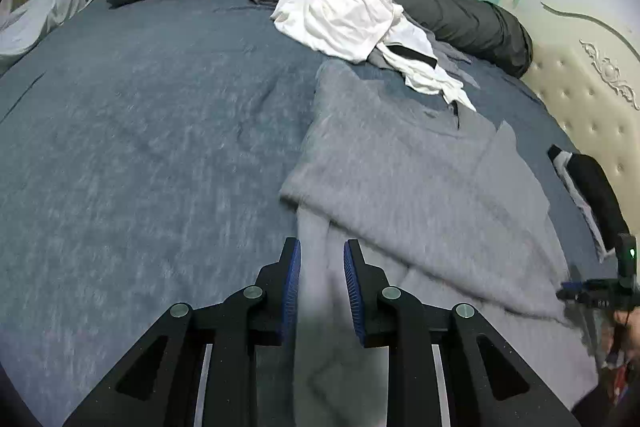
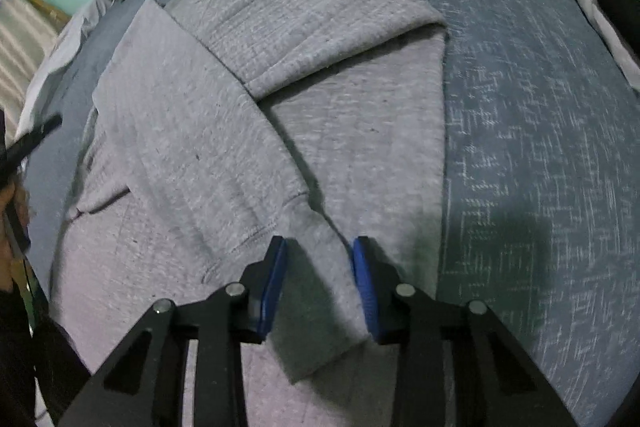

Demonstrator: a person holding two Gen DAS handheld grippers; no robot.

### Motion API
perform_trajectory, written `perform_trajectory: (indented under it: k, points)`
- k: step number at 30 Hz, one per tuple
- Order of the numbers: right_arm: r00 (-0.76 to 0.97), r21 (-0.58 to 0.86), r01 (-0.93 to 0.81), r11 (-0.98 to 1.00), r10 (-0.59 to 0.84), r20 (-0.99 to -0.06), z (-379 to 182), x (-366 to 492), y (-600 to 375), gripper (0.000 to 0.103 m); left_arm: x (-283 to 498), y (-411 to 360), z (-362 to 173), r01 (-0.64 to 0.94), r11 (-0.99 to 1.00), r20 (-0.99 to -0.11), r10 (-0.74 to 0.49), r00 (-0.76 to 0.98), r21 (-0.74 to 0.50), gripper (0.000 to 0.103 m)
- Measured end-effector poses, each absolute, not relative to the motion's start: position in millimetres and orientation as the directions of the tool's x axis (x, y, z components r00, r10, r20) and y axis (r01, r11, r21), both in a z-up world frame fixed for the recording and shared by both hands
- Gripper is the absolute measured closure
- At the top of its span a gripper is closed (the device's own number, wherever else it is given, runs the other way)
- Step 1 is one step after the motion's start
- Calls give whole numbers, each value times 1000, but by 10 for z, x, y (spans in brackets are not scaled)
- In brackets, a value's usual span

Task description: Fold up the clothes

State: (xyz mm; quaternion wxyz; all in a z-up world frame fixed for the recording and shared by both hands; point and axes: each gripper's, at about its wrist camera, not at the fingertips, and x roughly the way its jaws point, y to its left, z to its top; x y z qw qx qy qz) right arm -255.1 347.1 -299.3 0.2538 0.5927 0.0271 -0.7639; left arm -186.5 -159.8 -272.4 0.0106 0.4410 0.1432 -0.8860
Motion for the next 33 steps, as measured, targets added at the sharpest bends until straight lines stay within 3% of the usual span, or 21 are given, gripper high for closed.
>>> perform_trajectory:
  k: [8,14,18,33]
  points:
    - [-212,271,405,-873,-378,-901,-2672,-2172,3874,67,-1284,-1675,-2731,139,-967,-856,118,-503,-215,74]
    - [-212,311,376,-873,-407,-888,-2461,-1900,4105,59,-852,-1590,-2826,143,-957,-882,168,-441,-254,73]
    - [-199,317,367,-875,-407,-891,-2460,-1697,4216,58,-637,-1522,-2874,148,-946,-889,208,-409,-289,61]
    - [-109,347,350,-870,-406,-907,-2652,-1103,4348,54,-94,-1281,-3111,146,-939,-923,260,-285,-310,55]
